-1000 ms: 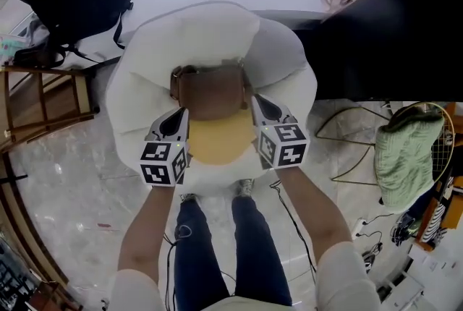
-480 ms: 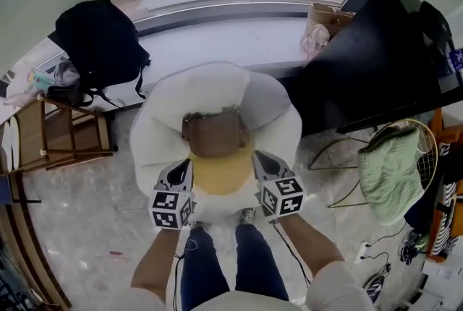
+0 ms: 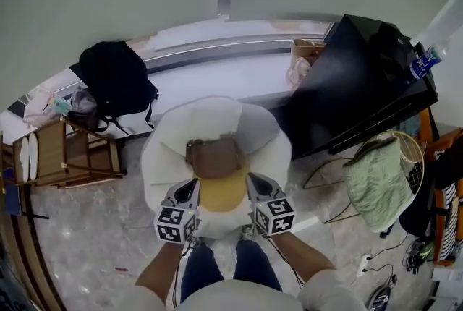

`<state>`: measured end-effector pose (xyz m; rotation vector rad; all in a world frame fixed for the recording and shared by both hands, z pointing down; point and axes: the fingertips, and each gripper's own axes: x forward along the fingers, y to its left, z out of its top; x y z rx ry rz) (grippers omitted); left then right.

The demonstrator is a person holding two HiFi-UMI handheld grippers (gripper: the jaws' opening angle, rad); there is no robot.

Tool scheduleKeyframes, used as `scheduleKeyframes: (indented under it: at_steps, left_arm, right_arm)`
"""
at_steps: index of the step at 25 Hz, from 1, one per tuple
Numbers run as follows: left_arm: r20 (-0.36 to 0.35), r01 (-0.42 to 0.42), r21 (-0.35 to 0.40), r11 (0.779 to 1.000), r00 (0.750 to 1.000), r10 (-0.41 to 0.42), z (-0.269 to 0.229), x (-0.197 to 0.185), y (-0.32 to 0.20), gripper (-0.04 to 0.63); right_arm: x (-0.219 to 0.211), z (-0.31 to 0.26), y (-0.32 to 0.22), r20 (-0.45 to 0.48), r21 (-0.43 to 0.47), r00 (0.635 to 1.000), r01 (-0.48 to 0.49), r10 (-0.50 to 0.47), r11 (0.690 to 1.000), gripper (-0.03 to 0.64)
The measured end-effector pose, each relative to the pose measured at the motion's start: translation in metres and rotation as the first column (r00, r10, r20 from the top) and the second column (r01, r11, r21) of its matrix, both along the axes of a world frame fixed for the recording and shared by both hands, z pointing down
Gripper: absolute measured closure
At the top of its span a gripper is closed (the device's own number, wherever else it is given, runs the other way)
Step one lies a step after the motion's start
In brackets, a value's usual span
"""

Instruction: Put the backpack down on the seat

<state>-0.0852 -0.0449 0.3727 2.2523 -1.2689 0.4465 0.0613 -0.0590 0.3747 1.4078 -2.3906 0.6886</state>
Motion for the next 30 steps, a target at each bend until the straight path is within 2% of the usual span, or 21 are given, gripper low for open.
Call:
scheduleKeyframes:
  at_steps: [6, 11, 15, 20, 25, 30]
  left_arm:
    - [-0.036, -0.013, 0.025, 1.0, 0.999, 0.013, -0.041, 0.008, 0.019, 0.563]
    - [-0.039, -0.017, 0.034, 0.999, 0.999, 0.018, -0.058, 0.009, 0.034, 0.563]
    - [-0.029, -0.018, 0.048, 0.999, 0.999, 0.02, -0.07, 0.009, 0.044, 0.563]
    - [0.021, -0.037, 0.077, 0.996, 0.999, 0.035, -0.081, 0.006, 0.054, 0.563]
    - [0.015, -0.01, 0.111, 0.994, 1.0, 0.009, -0.095, 0.002, 0.061, 0.563]
    - [0.041, 0.003, 0.149, 0.989, 0.999, -0.009, -0.106, 0.001, 0.066, 0.563]
  right_arm:
    - [0.001, -0.034, 0.023, 0.011, 0.018, 1.0, 0.004, -0.004, 1.0, 0.586]
    - [0.009, -0.055, 0.038, 0.023, 0.033, 1.0, -0.01, 0.009, 0.999, 0.586]
    - [0.016, -0.072, 0.046, 0.024, 0.058, 1.0, -0.01, 0.009, 0.998, 0.586]
    - [0.02, -0.088, 0.048, 0.037, 0.089, 0.999, -0.012, 0.009, 0.996, 0.586]
    - [0.016, -0.103, 0.052, 0.028, 0.123, 0.999, 0.014, -0.017, 0.992, 0.586]
    - [0.011, -0.12, 0.052, 0.02, 0.155, 1.0, 0.019, -0.023, 0.988, 0.586]
